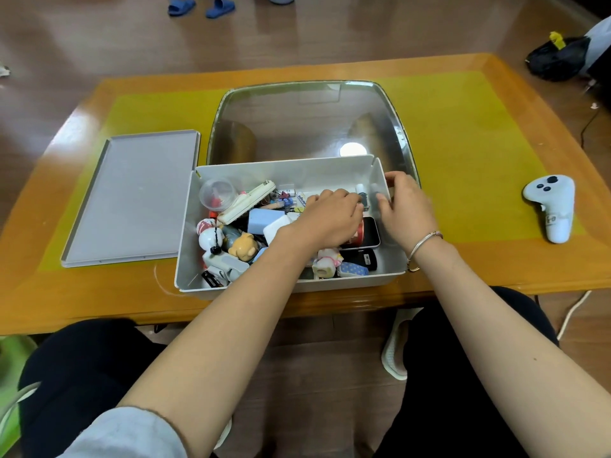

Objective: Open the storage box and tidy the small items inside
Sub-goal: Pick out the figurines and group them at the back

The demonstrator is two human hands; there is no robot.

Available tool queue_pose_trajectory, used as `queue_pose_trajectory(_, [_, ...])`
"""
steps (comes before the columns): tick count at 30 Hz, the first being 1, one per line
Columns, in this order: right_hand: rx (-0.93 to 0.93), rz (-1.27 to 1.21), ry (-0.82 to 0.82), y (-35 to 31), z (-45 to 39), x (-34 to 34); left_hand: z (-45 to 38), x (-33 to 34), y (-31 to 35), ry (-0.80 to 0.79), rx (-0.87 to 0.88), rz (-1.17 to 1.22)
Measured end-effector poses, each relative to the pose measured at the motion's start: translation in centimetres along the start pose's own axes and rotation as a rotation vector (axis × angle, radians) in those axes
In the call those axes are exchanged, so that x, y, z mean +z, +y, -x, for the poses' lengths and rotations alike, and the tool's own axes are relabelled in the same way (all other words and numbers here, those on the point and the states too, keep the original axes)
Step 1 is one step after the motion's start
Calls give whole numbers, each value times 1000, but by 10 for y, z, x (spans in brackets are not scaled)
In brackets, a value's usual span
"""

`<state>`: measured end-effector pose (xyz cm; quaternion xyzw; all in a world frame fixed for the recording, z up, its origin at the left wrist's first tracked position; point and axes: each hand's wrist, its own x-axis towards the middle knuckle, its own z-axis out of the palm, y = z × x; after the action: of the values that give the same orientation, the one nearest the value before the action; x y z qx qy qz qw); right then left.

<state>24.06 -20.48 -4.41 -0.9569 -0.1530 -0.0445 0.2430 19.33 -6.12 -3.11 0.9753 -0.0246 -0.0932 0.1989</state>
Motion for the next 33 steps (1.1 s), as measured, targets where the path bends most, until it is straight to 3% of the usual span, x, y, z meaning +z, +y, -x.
queue_pose_trajectory(3, [-58, 282, 36, -11, 2, -5, 24, -10, -7, 61, 17, 38])
queue_pose_trajectory(7, [-190, 188, 73, -39, 6, -13, 55, -23, -23, 176, 7, 90])
queue_pose_trajectory(14, [-396, 77, -377, -72, 16, -27, 106, -38, -64, 398, -124, 121])
queue_pose_trajectory(18, [-459, 261, -648, -73, 31, -21, 133, -28, -91, 507, -307, 43])
queue_pose_trajectory(24, [-670, 538, -694, -75, 33, -3, 148, -12, -107, 596, -419, 13])
queue_pose_trajectory(29, [-706, 516, -677, -72, 27, -3, 149, -5, -110, 623, -432, 11])
queue_pose_trajectory(33, [-714, 353, -635, -68, 29, -7, 147, -4, -112, 601, -444, -4])
